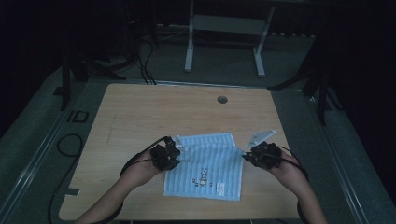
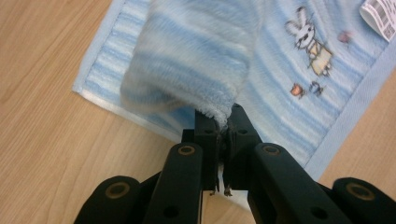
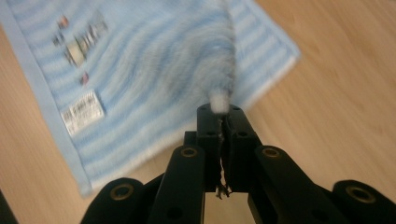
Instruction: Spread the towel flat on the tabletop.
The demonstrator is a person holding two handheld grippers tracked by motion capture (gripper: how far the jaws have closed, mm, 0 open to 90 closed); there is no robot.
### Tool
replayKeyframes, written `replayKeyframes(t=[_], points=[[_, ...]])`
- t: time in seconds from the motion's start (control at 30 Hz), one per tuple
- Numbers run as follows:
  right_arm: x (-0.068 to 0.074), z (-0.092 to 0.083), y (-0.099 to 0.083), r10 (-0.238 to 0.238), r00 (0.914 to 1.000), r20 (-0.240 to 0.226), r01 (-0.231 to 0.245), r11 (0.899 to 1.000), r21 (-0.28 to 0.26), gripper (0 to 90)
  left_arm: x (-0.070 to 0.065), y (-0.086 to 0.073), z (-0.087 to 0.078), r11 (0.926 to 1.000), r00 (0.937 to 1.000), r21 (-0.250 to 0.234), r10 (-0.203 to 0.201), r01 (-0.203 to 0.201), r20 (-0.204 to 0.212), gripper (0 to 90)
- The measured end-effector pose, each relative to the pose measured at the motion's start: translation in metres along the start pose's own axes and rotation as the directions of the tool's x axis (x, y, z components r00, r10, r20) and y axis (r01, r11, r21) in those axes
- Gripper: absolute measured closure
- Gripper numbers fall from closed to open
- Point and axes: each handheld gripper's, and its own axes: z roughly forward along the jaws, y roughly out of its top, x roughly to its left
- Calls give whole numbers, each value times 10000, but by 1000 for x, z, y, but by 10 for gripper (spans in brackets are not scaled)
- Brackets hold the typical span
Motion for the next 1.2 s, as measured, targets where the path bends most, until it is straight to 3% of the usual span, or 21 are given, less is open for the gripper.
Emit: replayKeyframes(t=[0.07,0.13,0.23,0.4,0.43,0.53,0.57,0.6,0.67,0.7,0.77,0.8,0.83,0.9,0.97,1.03,1.2], points=[[5,-5,-16,127,9999,-37,-127,9999,6,862,-7,-4,-4,9998,9999,-163,129,-128,32,854],[8,-7,-21,199,9998,-83,-200,9998,-73,862,-14,-8,-9,9992,9996,-342,211,-204,196,854],[25,-11,-39,380,9987,-349,-387,9991,-186,862,-29,-16,-15,9982,9988,-518,319,-299,380,849],[42,-4,-56,481,9961,-739,-474,9988,104,857,-50,-38,-6,9983,9920,162,532,-554,1146,820],[47,1,-62,552,9953,-801,-525,9980,359,850,-53,-48,-1,9985,9891,404,294,-356,1440,791],[49,6,-67,780,9929,-894,-751,9966,351,795,-54,-58,2,9976,9840,645,146,-264,1773,653],[49,8,-69,1015,9893,-1051,-981,9945,368,743,-53,-64,4,9965,9799,803,60,-225,1994,653],[46,10,-72,1227,9873,-1007,-1190,9920,416,725,-52,-67,4,9962,9789,861,-16,-163,2043,575],[39,9,-70,1437,9862,-816,-1416,9894,309,756,-46,-71,3,9954,9853,961,-130,-35,1704,523],[36,8,-67,1415,9876,-686,-1399,9898,288,788,-42,-72,1,9948,9879,1013,-219,63,1538,523],[34,7,-64,1278,9899,-613,-1268,9917,194,813,-35,-71,-3,9961,9922,873,-20,-89,1245,524],[30,8,-51,1109,9917,-656,-1112,9938,-16,880,-31,-67,-4,9964,9928,843,-32,-70,1200,579],[30,8,-51,1109,9917,-656,-1112,9938,-16,880,-27,-63,-3,9966,9938,807,53,-144,1110,579],[27,17,-29,781,9937,-799,-794,9968,-134,896,-18,-54,1,9973,9950,726,64,-137,1002,707],[26,22,-22,645,9948,-794,-656,9978,-116,897,-6,-42,11,9976,9969,693,14,-69,792,733],[23,39,-6,464,9950,-883,-472,9989,-65,897,6,-30,20,9975,9985,696,69,-106,540,789],[11,75,11,662,9931,-966,-627,9973,388,897,28,-4,36,9980,10000,633,-87,84,48,841]])
